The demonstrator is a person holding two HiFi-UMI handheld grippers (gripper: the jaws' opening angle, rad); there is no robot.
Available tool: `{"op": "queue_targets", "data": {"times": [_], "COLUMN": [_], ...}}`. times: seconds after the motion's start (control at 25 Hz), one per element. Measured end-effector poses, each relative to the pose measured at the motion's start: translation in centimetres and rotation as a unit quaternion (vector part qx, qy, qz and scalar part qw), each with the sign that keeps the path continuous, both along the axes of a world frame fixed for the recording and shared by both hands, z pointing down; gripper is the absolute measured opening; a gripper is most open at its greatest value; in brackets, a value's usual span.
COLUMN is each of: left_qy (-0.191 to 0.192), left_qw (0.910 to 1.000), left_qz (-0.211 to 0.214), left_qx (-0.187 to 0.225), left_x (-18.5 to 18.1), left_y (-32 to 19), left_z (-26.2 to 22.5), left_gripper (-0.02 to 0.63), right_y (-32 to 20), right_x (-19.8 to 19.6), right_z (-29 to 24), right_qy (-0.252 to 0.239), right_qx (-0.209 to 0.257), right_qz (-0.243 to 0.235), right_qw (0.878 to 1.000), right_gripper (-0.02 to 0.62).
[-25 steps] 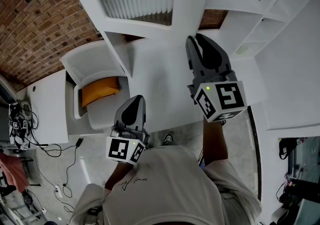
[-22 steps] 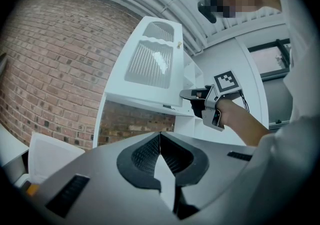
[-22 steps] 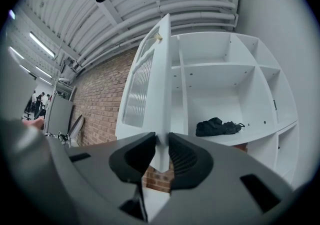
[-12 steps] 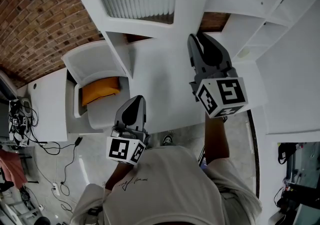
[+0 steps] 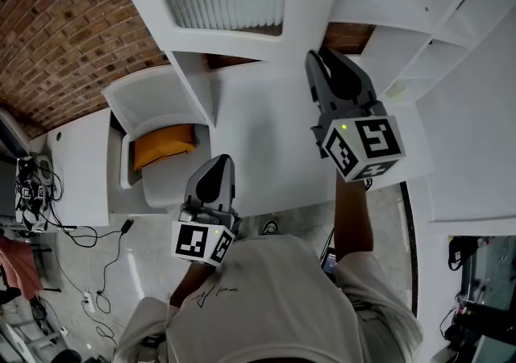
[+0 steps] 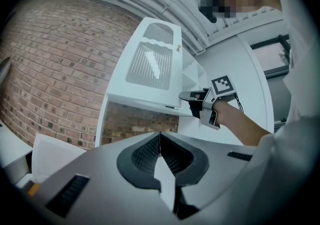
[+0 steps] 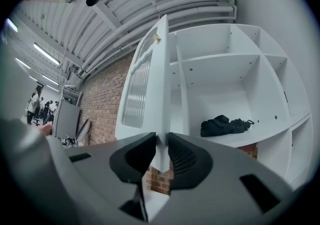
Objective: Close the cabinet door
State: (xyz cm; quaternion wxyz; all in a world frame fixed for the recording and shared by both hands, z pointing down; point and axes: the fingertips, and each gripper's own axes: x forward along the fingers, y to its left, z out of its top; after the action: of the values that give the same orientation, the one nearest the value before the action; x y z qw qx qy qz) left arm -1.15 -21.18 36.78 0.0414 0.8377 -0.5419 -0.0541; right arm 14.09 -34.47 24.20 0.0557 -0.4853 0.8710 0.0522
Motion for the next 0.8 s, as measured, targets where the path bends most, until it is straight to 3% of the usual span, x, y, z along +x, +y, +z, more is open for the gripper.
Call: {"op": "queue_targets", "data": {"times": [0.8], "left_qy": [-0.007], "left_qw": [0.9999], "left_qz": [0.0], "left_qx": [0.008], "left_x": [0.6], "left_y": [-0.4], "left_z": [0.0], "left_gripper": [0.015], "right_y": [-2.5], "right_x": [0.3], "right_z": [0.1], "right_qy": [-0.007], "right_qx": [0.006], "right_qz": [-0.02], "right_qw": [1.0], "right_gripper": [0.08]}}
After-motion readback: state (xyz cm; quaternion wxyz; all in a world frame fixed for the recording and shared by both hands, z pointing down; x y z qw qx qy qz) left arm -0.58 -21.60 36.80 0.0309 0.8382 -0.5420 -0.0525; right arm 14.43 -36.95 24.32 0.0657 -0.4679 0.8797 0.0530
